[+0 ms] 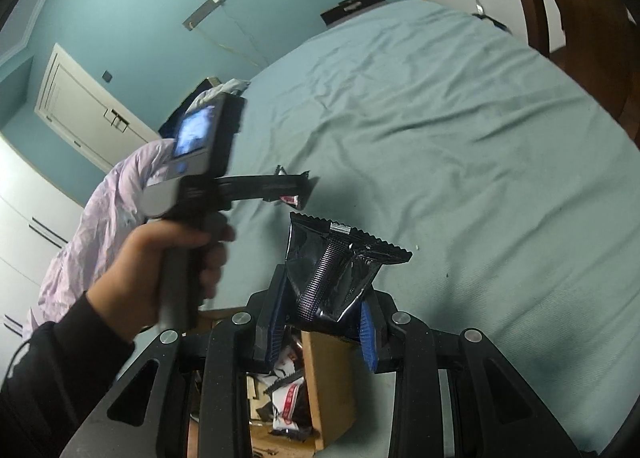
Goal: Organize snacks
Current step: 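Grasp the last white-red packet with left gripper while right holds black packet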
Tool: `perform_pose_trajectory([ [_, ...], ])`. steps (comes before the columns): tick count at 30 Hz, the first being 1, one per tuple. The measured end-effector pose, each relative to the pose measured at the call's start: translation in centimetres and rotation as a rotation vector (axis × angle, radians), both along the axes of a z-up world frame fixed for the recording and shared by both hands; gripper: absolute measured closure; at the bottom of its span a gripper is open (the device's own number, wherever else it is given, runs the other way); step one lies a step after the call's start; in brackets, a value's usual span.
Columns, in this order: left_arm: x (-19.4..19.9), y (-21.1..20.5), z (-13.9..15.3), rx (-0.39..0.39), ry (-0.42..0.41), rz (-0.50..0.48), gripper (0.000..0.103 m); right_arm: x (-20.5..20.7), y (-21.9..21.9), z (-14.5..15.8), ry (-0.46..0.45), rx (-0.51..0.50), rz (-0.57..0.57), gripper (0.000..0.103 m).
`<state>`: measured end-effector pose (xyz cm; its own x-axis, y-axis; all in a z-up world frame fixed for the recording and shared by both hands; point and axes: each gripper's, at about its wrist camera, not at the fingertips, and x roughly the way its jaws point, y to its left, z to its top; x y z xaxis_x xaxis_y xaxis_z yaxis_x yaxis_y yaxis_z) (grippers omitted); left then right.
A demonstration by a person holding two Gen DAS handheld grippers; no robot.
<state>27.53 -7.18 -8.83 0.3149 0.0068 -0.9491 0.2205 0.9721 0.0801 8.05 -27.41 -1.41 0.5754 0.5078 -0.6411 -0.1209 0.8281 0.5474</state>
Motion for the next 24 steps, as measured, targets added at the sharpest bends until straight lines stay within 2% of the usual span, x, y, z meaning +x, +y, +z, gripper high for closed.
perform_pose_trajectory([
  [3,1.1,-0.6,-1.7,0.017,0.032,0.015,0.020,0.6,-0.2,-0.4,0.024,0.018,-0.004,0.074],
  [5,1.4,-1.0,-2.6,0.022,0.047,0.016,0.037,0.9,-0.2,-0.5,0.032,0.019,-0.001,0.074],
  [7,1.5,-1.0,-2.9,-0.009,0.055,0.016,0.045,0.9,-0.3,-0.5,0.030,0.020,-0.002,0.074],
  [9,1.5,-0.9,-2.6,-0.050,0.049,0.025,0.058,0.8,-0.1,-0.6,0.033,0.022,-0.001,0.074],
  [10,1.4,-0.7,-2.5,-0.065,0.049,0.029,0.069,0.8,-0.1,-0.6,0.037,0.025,0.001,0.074],
  [11,1.3,-0.6,-2.3,-0.070,0.047,0.033,0.084,0.9,-0.2,-0.7,0.042,0.032,0.003,0.074],
  [13,0.8,-0.1,-1.8,-0.096,0.048,0.047,0.085,1.0,-0.2,-0.8,0.046,0.035,0.002,0.074],
  [19,-1.5,1.9,-0.2,-0.104,0.044,0.067,0.089,0.7,0.0,-0.5,0.020,0.003,-0.007,0.074],
  [21,-2.6,3.0,1.0,-0.130,0.029,0.081,0.095,0.6,0.1,-0.4,0.016,-0.009,-0.009,0.074],
  [22,-3.2,3.5,1.7,-0.139,0.021,0.089,0.103,0.5,0.2,-0.4,0.017,-0.014,-0.009,0.074],
  [24,-4.7,4.6,3.3,-0.159,-0.002,0.111,0.103,0.3,0.4,-0.2,0.017,-0.020,-0.012,0.074],
])
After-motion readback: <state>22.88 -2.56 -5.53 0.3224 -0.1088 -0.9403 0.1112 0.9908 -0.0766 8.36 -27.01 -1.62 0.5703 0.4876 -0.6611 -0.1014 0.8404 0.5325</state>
